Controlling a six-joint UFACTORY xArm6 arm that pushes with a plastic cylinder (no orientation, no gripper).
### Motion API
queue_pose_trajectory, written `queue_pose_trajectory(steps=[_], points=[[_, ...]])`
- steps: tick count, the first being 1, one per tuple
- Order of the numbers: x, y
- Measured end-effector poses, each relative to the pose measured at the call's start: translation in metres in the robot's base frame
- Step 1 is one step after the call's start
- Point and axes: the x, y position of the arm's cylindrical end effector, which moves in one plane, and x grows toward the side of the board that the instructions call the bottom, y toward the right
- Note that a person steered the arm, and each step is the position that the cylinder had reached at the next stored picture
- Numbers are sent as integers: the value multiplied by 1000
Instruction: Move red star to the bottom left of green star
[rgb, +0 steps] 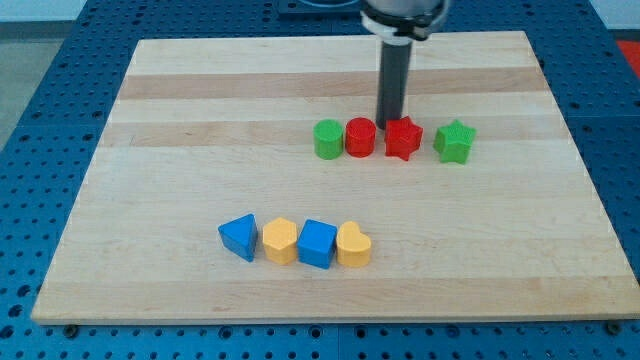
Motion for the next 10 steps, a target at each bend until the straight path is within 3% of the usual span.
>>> queue_pose_trajectory(steps=[4,6,8,9,10], points=[[38,33],[-4,104],[1,137],[16,142],[60,131]])
